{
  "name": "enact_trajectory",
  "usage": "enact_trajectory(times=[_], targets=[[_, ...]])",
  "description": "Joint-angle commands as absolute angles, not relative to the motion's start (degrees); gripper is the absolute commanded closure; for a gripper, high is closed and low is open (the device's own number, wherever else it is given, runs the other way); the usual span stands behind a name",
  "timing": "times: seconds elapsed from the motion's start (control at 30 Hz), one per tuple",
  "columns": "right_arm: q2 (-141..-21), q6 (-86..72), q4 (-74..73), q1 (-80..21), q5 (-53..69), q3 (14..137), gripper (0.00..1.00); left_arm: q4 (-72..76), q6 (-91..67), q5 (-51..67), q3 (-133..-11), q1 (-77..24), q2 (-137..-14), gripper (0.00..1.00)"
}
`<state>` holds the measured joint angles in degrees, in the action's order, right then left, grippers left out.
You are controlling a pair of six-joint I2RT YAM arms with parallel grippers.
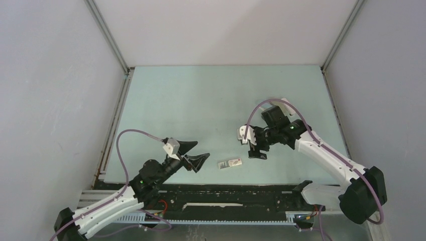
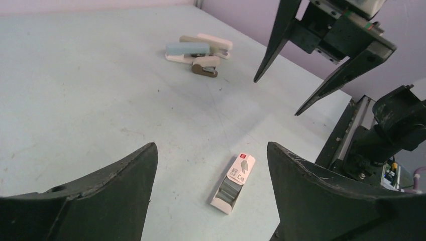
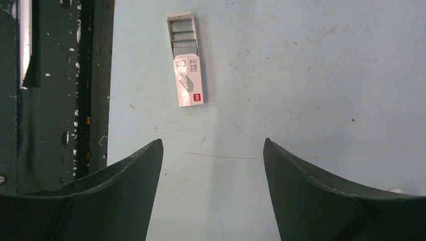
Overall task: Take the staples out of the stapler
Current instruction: Close the staple box at the center of the board.
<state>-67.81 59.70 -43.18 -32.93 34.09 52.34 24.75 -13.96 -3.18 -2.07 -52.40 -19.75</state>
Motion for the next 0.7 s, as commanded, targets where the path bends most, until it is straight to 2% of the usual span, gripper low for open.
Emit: enact_trajectory(times=[0.0, 0.23, 0.47, 0.57, 0.67], targets=[[-65.77, 57.11, -44.4, -30.99, 38.87, 54.32, 0.18, 21.18, -20.65, -7.57, -2.31, -52.61, -19.26, 0.14], [-66.93, 55.72, -44.84, -29.45, 40.52, 54.31, 0.18, 21.84, -26.47, -9.09, -1.93, -52.61, -21.61, 0.1], [-69.14, 55.11, -43.09, -30.81, 38.43, 53.13, 0.19, 17.38, -34.6, -15.76, -1.47, -52.56, -22.17, 0.08], [-70.36, 54.01, -41.46, -31.66, 36.28, 52.66, 0.2, 16.83, -39.18, -17.49, -0.58, -52.59, -22.59, 0.06], [-72.14, 52.53, -40.12, -32.47, 34.29, 52.64, 0.26, 16.25, -41.44, -17.68, -0.35, -52.61, -23.96, 0.03]])
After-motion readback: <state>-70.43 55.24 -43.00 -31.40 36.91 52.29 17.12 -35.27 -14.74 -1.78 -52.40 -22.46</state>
